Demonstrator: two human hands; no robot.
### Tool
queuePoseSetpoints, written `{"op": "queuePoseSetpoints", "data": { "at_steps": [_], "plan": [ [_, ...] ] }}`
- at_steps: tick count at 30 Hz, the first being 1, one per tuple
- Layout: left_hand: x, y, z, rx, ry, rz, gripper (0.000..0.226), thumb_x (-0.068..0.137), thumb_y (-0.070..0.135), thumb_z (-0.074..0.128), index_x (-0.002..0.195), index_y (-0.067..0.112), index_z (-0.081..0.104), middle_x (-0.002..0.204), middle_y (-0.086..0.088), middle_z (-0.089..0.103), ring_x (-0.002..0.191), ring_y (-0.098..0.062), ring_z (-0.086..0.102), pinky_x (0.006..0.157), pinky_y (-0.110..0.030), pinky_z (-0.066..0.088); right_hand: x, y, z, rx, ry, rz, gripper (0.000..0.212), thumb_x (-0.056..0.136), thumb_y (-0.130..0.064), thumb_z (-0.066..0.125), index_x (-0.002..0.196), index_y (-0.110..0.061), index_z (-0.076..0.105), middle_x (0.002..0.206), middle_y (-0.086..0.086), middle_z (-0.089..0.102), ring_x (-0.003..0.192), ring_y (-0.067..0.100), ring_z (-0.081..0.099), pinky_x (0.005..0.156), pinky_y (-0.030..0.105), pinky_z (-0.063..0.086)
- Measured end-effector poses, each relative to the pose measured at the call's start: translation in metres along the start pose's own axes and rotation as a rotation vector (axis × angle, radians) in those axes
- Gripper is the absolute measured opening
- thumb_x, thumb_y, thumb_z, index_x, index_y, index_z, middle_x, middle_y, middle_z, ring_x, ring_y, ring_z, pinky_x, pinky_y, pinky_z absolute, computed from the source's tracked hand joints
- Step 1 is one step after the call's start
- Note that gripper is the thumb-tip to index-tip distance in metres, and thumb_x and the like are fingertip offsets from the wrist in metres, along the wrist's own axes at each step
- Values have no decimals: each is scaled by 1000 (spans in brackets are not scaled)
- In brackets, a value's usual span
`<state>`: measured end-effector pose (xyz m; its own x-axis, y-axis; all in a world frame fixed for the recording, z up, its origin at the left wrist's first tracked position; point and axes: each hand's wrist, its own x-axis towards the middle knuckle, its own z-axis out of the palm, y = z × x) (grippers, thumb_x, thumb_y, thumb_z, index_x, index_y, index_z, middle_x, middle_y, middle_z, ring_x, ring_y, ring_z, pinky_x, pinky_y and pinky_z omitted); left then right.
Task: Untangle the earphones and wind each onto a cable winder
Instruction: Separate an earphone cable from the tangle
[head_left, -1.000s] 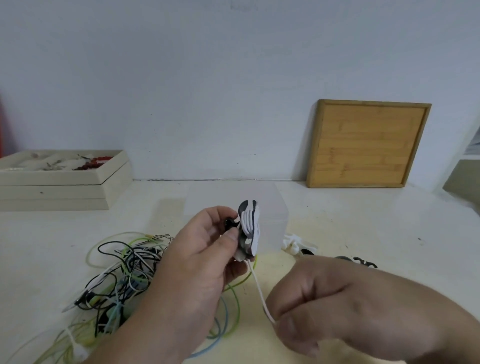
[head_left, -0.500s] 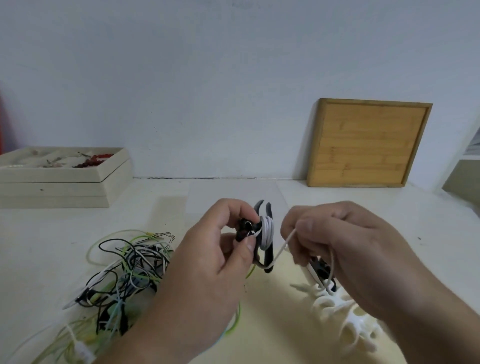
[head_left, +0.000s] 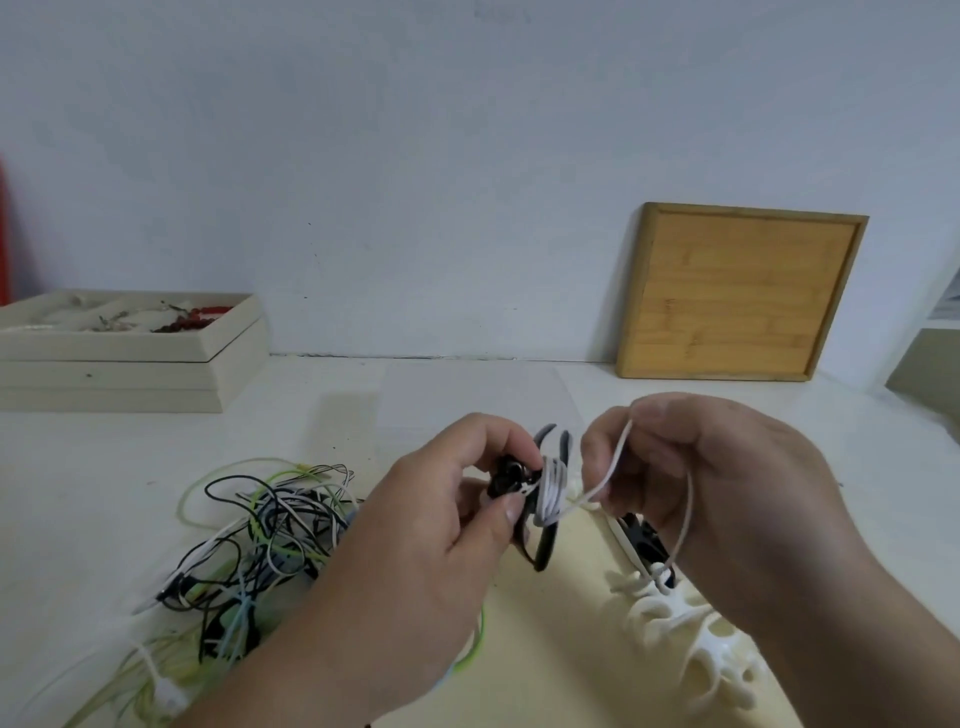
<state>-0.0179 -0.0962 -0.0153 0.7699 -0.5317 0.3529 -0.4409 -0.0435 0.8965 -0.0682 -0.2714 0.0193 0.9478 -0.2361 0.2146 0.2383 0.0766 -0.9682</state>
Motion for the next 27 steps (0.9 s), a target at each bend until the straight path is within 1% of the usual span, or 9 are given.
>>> {"op": "queuePoseSetpoints", "data": {
  "at_steps": [2,4,6,9,12,15,20,24,27],
  "plan": [
    [0,-1,-1,-7,-25,-18,24,93,14,54,101,36,61,82,10,65,75,-30,61,79,-44,54,0,-1,-3,-25,24,-10,34,80,0,42,49,-9,33,65,27,61,59,30,51,55,37,40],
    [-1,0,1,36,-12,-14,24,87,22,54,104,37,61,83,4,66,77,-38,60,82,-55,52,-1,-2,-3,-53,-67,-46,34,79,-6,46,46,-9,38,68,26,62,61,29,54,54,32,43],
    [-1,-3,3,140,2,34,23,88,21,60,102,39,62,79,4,67,71,-27,61,73,-45,55,-2,0,-3,-129,-204,-96,33,78,-13,48,45,-14,49,74,28,62,65,29,56,58,30,46],
    [-1,1,5,279,7,102,31,89,10,65,95,41,63,79,16,65,69,-9,61,58,-14,42,-2,3,-2,-194,-288,-157,29,81,-17,55,54,-9,60,78,23,61,64,30,57,63,32,46],
    [-2,2,7,293,14,96,25,84,21,64,94,43,61,76,15,64,68,-7,59,55,-11,39,-3,2,-5,-350,-122,-211,35,88,-21,53,56,-8,59,68,9,61,56,21,56,58,22,43],
    [-2,2,6,207,4,84,23,79,28,61,96,43,61,77,12,63,71,-9,59,63,-26,48,-2,3,-11,-501,48,-73,46,99,-36,54,61,-13,61,51,8,50,44,19,39,44,25,32],
    [-3,2,5,129,-43,58,22,81,26,62,99,39,63,80,11,63,74,-10,61,71,-45,54,2,5,-11,-496,58,7,37,95,-39,57,69,-14,64,50,-5,31,45,13,24,46,25,23],
    [-3,0,5,88,-78,53,23,82,24,62,99,39,64,85,9,65,79,-12,63,76,-46,56,2,4,-14,-603,98,-65,33,89,-43,63,69,-16,66,51,1,32,43,12,24,42,20,24],
    [-2,1,6,1,-105,58,23,82,20,63,98,36,66,84,3,66,78,-16,65,69,-35,57,3,6,-14,-568,87,-18,36,89,-42,64,69,-13,65,50,1,33,44,15,25,41,22,24]
  ]
}}
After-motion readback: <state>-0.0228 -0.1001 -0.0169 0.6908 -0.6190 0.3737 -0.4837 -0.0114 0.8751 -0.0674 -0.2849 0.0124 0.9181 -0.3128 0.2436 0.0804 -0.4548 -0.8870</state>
